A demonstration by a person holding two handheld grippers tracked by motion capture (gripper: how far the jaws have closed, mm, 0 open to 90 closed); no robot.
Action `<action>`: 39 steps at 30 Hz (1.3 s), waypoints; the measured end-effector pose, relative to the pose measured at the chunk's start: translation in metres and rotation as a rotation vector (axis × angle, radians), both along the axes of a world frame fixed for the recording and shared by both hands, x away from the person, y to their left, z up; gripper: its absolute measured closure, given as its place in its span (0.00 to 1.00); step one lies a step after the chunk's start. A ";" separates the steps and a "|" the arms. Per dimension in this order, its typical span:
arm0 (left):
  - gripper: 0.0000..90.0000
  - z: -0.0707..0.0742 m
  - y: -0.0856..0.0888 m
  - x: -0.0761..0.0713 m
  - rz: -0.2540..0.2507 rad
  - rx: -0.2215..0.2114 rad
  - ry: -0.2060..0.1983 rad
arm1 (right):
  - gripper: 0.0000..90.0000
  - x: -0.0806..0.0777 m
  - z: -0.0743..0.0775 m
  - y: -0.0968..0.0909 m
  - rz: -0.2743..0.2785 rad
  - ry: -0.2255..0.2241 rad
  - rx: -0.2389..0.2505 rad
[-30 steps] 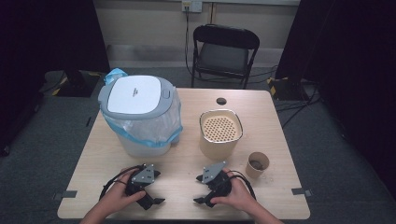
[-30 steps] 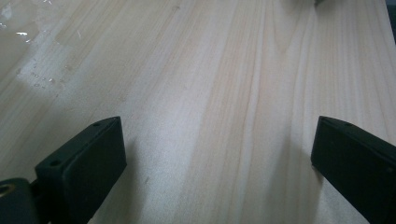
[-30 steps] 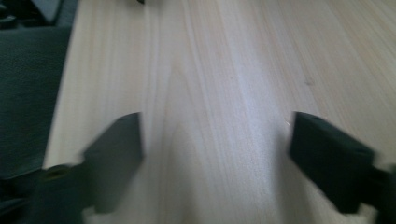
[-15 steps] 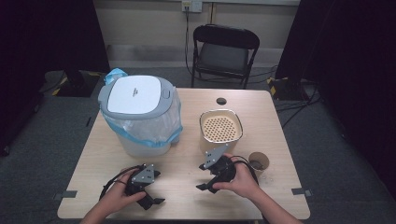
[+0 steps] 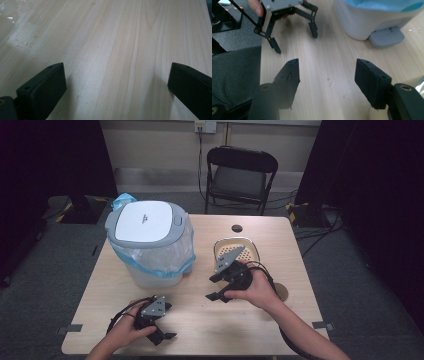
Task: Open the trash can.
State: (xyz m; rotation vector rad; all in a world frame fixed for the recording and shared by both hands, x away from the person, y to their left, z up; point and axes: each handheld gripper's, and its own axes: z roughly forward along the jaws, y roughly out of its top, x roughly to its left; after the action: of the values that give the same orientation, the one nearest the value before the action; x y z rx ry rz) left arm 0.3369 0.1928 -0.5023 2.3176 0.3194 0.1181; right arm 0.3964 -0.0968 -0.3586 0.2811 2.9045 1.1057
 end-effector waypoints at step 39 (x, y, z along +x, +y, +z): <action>0.00 0.001 0.000 0.001 -0.011 0.011 0.000 | 0.40 0.070 0.101 0.029 -0.091 -0.051 0.005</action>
State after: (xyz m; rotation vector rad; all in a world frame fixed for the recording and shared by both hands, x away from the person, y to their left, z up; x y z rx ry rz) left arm 0.3374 0.1927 -0.5015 2.3297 0.3062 0.1151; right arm 0.4668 -0.0678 -0.2577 0.3755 2.8147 1.0896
